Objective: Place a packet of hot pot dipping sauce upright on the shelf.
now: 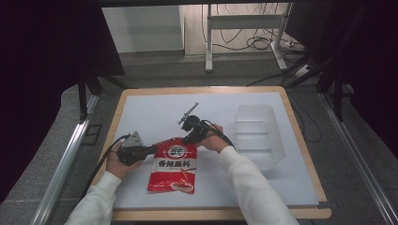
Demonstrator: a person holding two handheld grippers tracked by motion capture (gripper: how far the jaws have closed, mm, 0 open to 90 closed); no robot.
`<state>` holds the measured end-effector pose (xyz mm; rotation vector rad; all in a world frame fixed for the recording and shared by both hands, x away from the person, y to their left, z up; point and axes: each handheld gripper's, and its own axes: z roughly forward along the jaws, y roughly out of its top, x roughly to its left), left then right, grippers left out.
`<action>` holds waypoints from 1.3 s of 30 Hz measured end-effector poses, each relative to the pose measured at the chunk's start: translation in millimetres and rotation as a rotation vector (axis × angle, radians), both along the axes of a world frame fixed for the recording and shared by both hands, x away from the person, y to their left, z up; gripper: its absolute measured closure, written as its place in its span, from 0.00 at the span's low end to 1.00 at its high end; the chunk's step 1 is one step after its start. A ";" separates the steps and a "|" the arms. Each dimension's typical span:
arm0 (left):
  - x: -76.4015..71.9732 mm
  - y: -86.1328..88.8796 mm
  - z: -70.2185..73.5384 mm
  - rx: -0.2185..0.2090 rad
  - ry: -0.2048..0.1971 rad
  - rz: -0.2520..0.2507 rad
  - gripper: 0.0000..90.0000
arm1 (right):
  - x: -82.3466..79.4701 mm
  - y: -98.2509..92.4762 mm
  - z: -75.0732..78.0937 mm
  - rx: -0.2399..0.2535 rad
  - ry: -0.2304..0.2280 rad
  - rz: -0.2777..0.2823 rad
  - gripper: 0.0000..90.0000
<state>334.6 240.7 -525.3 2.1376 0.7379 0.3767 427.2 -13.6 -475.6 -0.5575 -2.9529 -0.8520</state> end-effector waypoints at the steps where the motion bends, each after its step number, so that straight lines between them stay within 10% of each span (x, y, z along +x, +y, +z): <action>1: 0.0 0.2 -0.1 -0.002 -0.001 0.001 0.99 | -0.9 -0.3 0.6 0.001 0.008 0.000 0.99; 8: 0.2 2.5 -0.5 -0.008 -0.026 0.033 0.89 | -4.5 -0.6 5.0 0.011 0.015 0.018 0.99; 15: -3.5 9.7 3.0 -0.046 -0.006 0.117 0.43 | -5.9 -5.5 10.6 0.027 0.011 0.012 0.99; 39: -33.3 30.3 -5.1 -0.059 0.040 0.171 0.33 | -10.6 -13.3 35.8 0.109 0.079 -0.004 0.99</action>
